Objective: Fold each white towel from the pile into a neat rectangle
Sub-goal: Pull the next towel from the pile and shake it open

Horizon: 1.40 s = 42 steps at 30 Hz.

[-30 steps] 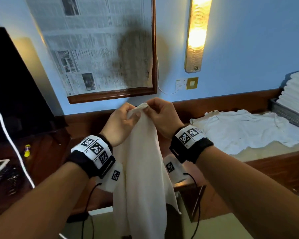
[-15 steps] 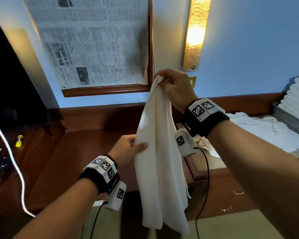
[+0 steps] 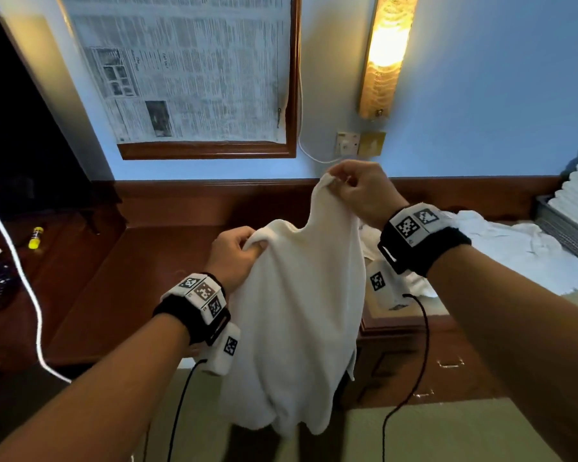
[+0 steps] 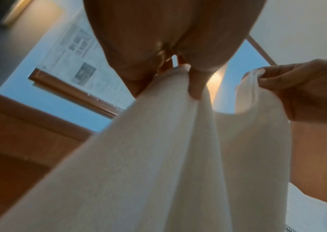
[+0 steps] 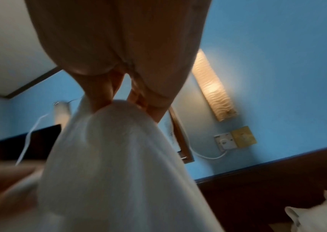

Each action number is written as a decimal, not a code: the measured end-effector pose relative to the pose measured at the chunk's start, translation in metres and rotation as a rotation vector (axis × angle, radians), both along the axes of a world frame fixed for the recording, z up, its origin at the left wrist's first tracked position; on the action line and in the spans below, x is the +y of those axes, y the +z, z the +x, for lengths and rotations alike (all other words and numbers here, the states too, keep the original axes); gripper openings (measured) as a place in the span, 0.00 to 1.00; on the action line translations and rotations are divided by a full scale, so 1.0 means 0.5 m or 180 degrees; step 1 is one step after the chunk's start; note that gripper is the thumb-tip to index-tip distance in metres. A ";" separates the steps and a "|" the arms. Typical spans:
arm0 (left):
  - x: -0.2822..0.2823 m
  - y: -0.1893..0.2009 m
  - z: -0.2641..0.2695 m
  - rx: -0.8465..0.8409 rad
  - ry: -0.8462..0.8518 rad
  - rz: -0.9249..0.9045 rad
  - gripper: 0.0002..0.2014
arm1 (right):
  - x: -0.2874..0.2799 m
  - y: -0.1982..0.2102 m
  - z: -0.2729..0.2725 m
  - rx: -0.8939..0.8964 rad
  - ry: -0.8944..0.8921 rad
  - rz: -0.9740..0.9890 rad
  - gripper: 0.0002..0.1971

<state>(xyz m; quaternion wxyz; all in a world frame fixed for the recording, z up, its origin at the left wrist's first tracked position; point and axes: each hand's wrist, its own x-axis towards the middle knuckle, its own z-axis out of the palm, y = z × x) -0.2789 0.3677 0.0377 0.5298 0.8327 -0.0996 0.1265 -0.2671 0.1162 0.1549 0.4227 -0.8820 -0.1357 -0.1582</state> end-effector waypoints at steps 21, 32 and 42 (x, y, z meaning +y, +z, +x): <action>0.280 -0.141 -0.120 0.1282 0.0003 0.0656 0.15 | 0.211 -0.043 0.044 -0.0355 -0.0013 0.0226 0.15; 0.537 -0.146 -0.124 0.0810 0.0831 0.1117 0.07 | 0.168 -0.151 0.027 0.0597 -0.0618 -0.0226 0.10; 0.502 -0.071 -0.148 0.0596 -0.0483 0.0995 0.23 | 0.149 -0.217 -0.008 0.1041 -0.1647 -0.1174 0.16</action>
